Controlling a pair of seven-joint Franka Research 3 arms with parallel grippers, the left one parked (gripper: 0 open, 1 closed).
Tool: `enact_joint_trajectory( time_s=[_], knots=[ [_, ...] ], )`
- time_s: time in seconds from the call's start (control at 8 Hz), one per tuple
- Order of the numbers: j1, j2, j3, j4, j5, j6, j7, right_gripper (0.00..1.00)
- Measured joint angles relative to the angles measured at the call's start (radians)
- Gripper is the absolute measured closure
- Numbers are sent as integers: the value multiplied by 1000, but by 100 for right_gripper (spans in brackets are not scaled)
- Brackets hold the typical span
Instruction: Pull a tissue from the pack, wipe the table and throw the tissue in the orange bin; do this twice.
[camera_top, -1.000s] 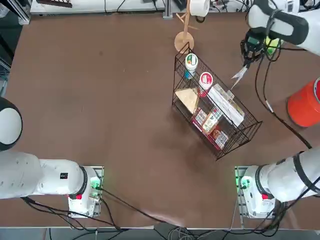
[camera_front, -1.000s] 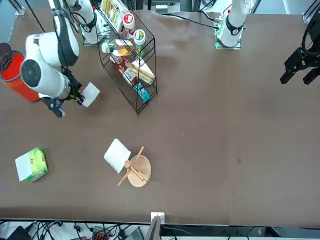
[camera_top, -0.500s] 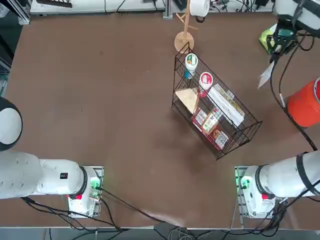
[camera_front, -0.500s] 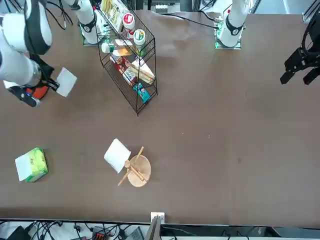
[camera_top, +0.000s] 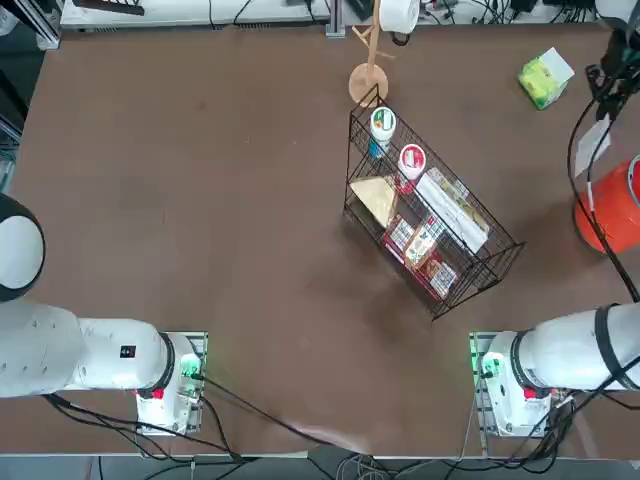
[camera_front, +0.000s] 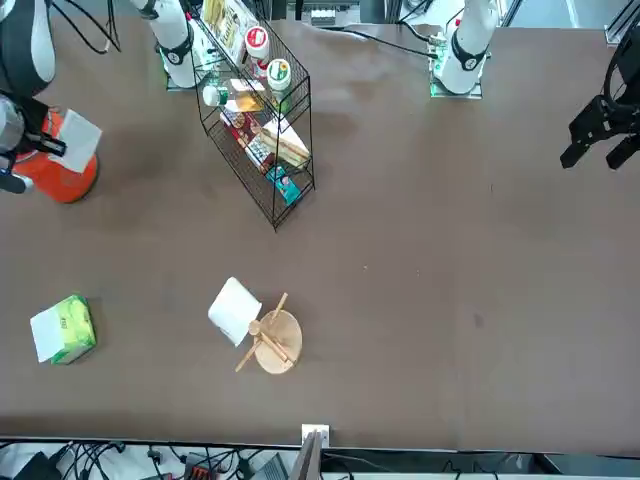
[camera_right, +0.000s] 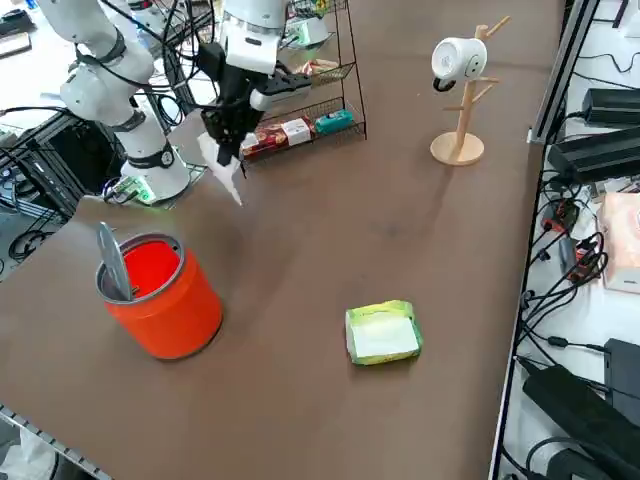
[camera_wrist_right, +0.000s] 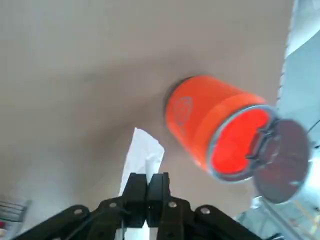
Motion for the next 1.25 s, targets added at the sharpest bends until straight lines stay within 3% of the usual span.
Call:
enact_joint_trajectory(
  time_s=[0.38, 1.0, 1.25],
  knots=[
    [-101, 1, 0, 15, -105, 5, -223, 98],
    [-240, 69, 0, 16, -119, 73, -384, 98],
    [-255, 105, 0, 16, -158, 98, -390, 98]
  ],
)
